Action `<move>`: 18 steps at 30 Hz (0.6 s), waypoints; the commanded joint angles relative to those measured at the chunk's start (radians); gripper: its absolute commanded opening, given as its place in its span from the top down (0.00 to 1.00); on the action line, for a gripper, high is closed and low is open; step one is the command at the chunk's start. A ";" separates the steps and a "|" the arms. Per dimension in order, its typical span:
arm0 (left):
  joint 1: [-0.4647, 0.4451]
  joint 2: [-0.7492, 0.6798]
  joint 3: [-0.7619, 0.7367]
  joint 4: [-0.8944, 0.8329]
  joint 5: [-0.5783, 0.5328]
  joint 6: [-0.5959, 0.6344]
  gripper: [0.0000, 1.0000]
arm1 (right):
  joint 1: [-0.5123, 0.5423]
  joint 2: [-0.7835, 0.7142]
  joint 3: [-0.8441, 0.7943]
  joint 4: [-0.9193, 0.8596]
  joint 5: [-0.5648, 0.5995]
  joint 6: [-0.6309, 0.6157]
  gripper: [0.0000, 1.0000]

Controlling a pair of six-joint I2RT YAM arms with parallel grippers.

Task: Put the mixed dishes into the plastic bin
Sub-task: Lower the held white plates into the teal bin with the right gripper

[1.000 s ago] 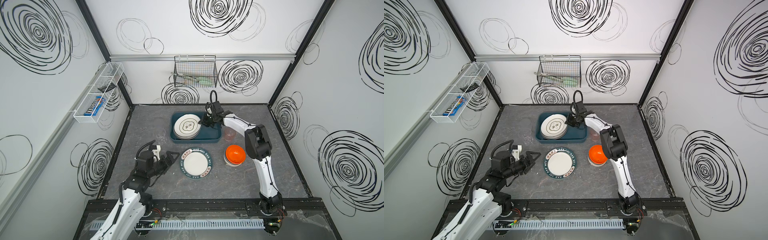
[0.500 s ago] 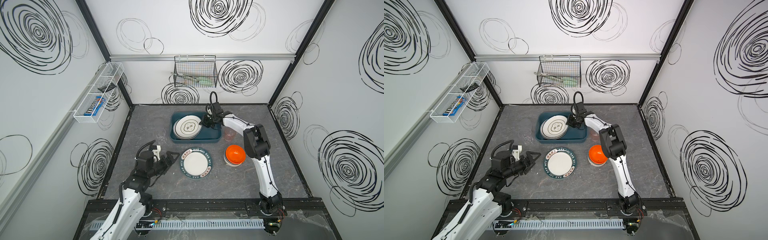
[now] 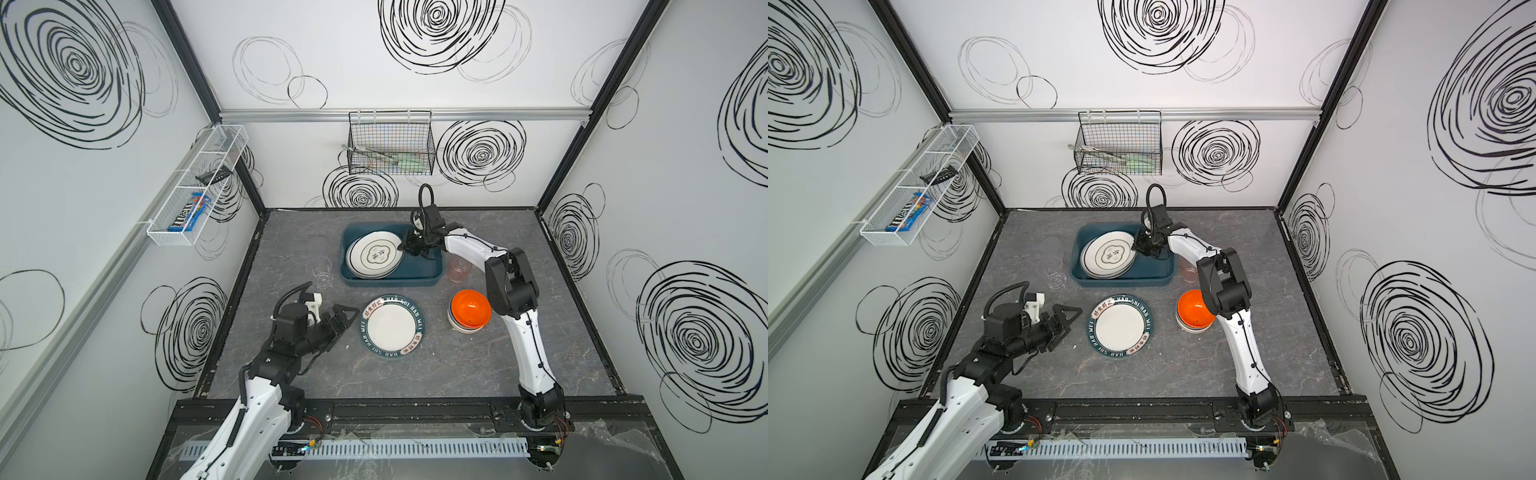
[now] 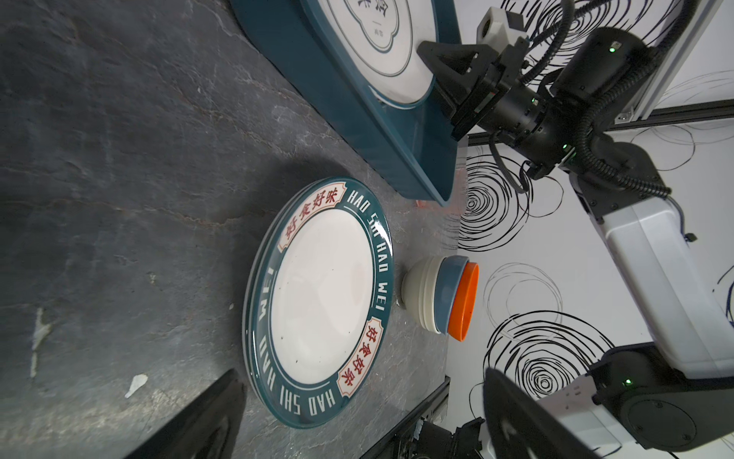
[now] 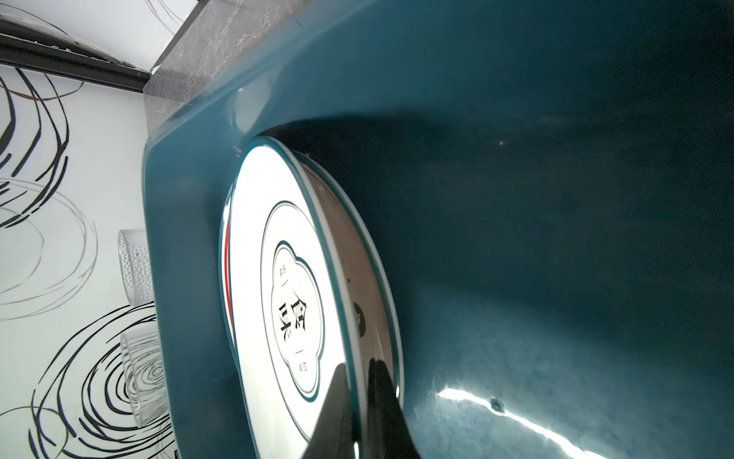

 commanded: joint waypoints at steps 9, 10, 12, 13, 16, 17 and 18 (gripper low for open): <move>0.012 -0.007 -0.017 0.034 0.011 0.000 0.04 | 0.011 0.018 0.067 -0.086 0.059 -0.040 0.75; 0.013 -0.007 -0.018 0.036 0.012 -0.002 0.04 | 0.012 0.015 0.067 -0.093 0.068 -0.045 0.76; 0.014 -0.006 -0.021 0.040 0.014 -0.004 0.04 | 0.013 0.013 0.067 -0.103 0.086 -0.055 0.76; 0.014 -0.006 -0.022 0.042 0.015 -0.005 0.04 | 0.014 0.013 0.067 -0.109 0.095 -0.058 0.76; 0.014 -0.007 -0.022 0.042 0.015 -0.006 0.04 | 0.016 0.015 0.067 -0.116 0.109 -0.067 0.77; 0.014 -0.007 -0.022 0.042 0.015 -0.006 0.04 | 0.017 0.016 0.067 -0.116 0.109 -0.067 0.78; 0.014 -0.007 -0.025 0.042 0.015 -0.007 0.04 | 0.017 0.019 0.067 -0.117 0.109 -0.067 0.78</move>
